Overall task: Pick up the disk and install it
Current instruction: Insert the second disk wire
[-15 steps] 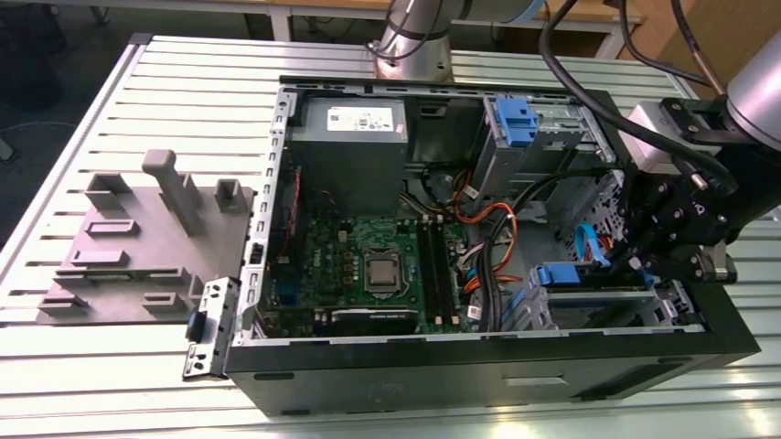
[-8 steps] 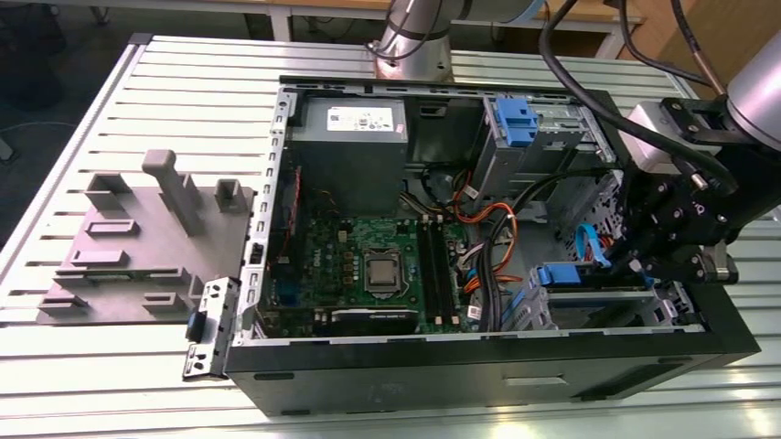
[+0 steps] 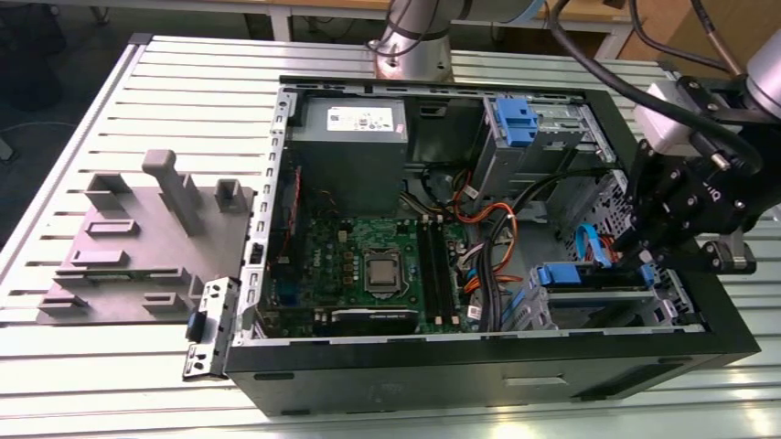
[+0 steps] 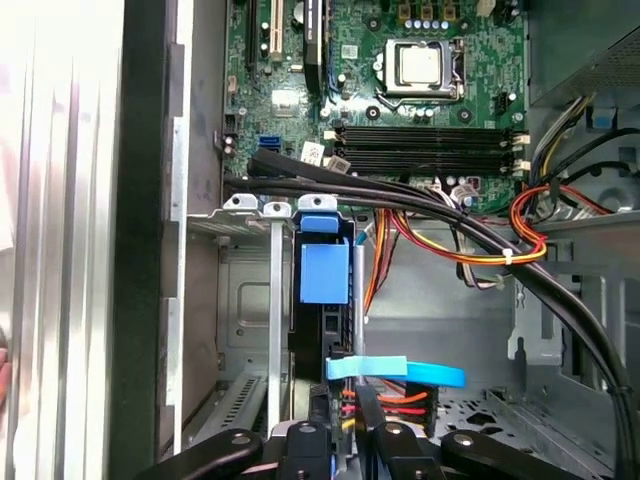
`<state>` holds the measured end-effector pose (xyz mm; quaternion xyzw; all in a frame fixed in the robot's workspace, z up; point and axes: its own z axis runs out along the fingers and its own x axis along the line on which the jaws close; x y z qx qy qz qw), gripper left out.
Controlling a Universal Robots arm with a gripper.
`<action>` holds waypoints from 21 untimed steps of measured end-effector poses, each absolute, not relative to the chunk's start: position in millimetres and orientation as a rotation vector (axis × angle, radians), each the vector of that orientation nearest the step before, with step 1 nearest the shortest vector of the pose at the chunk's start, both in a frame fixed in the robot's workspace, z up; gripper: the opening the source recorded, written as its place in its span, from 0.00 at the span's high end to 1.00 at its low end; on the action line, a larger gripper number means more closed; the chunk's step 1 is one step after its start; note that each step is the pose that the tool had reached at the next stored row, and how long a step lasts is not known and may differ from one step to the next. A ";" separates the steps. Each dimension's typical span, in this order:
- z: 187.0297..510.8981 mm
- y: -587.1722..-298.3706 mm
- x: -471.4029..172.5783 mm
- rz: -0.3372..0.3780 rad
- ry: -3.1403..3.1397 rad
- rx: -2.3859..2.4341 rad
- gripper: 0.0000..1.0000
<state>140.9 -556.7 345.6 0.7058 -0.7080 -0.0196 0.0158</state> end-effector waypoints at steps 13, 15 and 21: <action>352.8 -556.7 137.8 -0.034 -2.223 2.217 0.76; 354.8 -556.7 137.8 -0.034 -2.223 2.217 0.76; 356.0 -556.7 137.8 -0.034 -2.223 2.217 0.76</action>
